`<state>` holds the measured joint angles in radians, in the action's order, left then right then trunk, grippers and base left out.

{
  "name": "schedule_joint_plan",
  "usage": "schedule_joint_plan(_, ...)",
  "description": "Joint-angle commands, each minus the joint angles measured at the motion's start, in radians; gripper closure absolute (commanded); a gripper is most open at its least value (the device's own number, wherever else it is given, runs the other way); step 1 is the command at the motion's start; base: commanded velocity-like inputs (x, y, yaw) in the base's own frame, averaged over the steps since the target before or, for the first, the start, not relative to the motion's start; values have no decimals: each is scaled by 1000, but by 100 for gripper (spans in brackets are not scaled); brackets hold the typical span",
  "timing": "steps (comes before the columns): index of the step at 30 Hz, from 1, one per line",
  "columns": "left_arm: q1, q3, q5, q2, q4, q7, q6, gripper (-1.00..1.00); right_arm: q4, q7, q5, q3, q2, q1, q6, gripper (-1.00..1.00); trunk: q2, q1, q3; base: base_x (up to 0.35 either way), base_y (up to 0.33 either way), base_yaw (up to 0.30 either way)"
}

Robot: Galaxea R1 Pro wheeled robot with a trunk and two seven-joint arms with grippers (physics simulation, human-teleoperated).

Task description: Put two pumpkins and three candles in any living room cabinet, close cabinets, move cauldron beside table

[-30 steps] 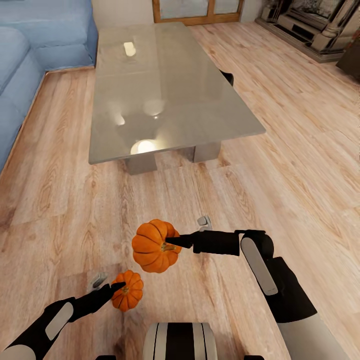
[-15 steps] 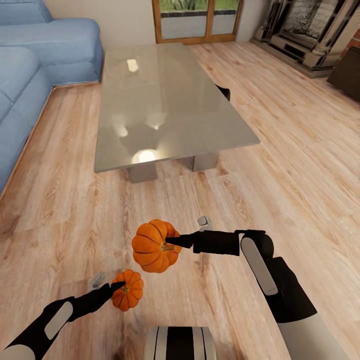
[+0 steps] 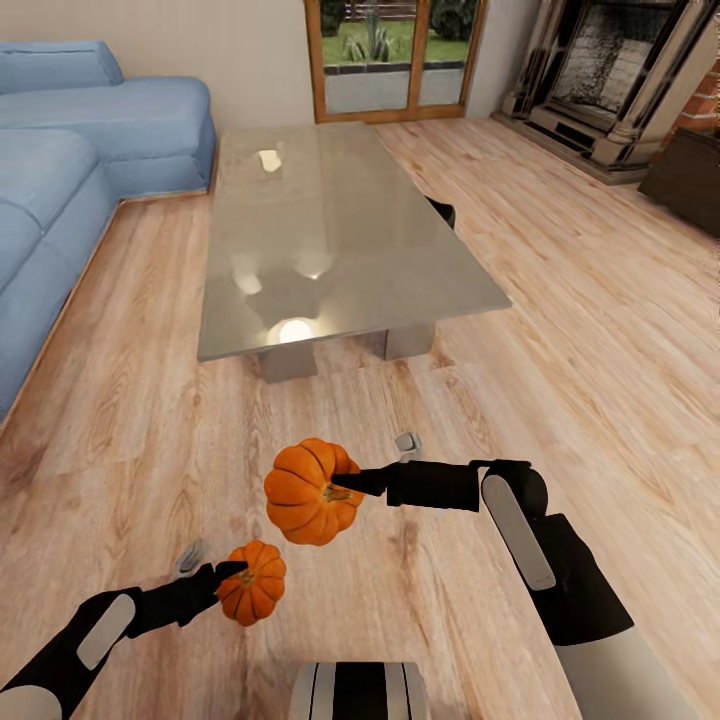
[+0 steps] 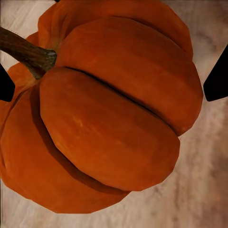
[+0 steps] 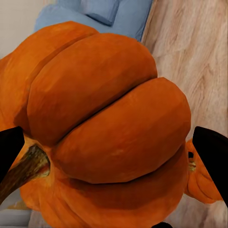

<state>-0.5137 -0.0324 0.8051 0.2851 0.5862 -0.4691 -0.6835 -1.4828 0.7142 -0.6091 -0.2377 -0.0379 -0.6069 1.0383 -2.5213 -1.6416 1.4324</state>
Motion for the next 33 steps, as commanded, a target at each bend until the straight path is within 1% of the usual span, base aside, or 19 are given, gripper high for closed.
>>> schedule_joint_plan(1,0,0,5,1,0,2,-6,100,0,4,2,0,0,-1,3,100,0,1,-3,0,0,0)
schedule_joint_plan(4,0,15,4,1,1,4,-15,100,0,4,-19,0,0,-1,2,100,1,2,-15,0,0,0)
schedule_joint_plan(15,0,19,9,0,1,6,-28,100,2,4,-30,1,-1,-1,2,100,3,7,-58,-2,0,-15)
schedule_joint_plan(17,0,20,10,-1,1,6,-28,100,9,6,-31,8,-1,-1,2,100,4,8,-67,-95,0,-158)
schedule_joint_plan(20,0,20,11,-1,1,6,-28,100,22,34,-32,21,-1,-1,2,100,4,9,-81,-252,0,-217)
schedule_joint_plan(27,0,20,11,-1,1,5,-28,100,48,63,-32,26,-2,-1,2,100,6,12,-114,-282,0,-243)
schedule_joint_plan(33,0,20,11,-1,1,4,-28,100,53,69,-32,26,-1,-1,2,100,7,15,-143,-51,0,-248)
